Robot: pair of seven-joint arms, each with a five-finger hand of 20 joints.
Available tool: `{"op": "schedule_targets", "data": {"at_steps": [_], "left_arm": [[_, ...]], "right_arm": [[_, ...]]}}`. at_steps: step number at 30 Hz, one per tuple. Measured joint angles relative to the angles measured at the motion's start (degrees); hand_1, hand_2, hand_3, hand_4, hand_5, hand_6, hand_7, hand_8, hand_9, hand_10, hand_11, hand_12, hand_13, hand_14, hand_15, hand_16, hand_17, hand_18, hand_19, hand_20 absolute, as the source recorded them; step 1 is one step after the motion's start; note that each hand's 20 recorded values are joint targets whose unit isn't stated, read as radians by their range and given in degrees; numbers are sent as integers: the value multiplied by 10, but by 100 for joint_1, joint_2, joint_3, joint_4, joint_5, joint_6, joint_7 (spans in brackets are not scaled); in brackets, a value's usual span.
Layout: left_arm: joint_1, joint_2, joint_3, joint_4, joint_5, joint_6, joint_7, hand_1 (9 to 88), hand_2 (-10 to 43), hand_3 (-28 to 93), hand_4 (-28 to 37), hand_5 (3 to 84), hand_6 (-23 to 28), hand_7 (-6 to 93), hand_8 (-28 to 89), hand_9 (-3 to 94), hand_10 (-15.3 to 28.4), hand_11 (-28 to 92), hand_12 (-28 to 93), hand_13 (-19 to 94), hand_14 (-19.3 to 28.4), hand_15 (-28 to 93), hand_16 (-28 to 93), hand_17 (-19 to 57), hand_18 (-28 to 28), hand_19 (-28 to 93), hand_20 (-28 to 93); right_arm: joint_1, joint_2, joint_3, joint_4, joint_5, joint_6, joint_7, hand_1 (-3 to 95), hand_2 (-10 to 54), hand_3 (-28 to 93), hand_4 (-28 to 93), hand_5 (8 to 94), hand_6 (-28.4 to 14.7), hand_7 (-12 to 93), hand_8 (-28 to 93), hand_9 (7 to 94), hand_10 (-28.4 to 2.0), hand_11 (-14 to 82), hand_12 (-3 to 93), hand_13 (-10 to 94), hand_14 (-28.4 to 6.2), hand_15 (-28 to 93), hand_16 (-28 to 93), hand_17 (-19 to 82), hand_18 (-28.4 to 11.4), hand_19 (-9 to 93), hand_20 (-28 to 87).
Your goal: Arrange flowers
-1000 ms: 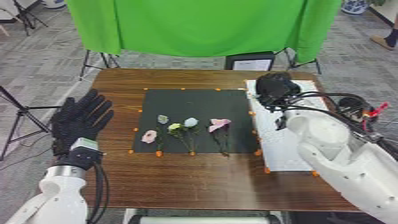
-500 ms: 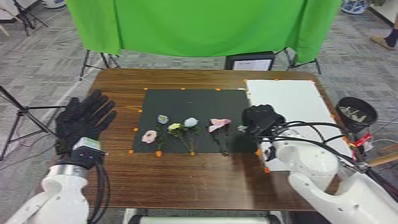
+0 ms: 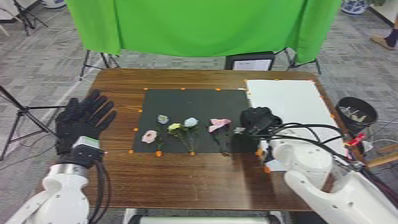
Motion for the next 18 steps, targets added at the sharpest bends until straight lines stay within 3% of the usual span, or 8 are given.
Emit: {"op": "schedule_targets", "data": {"at_steps": [4, 18], "left_arm": [[34, 0, -36, 0, -34, 0, 24, 252, 124, 750, -283, 494, 92, 141, -80, 416, 155, 217, 133, 281, 166, 380, -59, -58, 162, 361, 110], [55, -39, -55, -1, -3, -1, 8, 248, 124, 748, -283, 495, 97, 137, -77, 413, 156, 216, 133, 280, 167, 380, -57, -60, 162, 360, 110]], "right_arm": [[-140, 2, 198, -150, 63, -253, -3, 438, -95, 774, -283, 646, 12, 211, -132, 682, -106, 141, 149, 675, -92, 389, 244, 327, -207, 739, 328], [-264, -91, 420, -542, 423, -579, -2, 412, -95, 760, -283, 620, -1, 197, -137, 662, -121, 132, 146, 665, -98, 394, 237, 320, -211, 738, 332]]}}
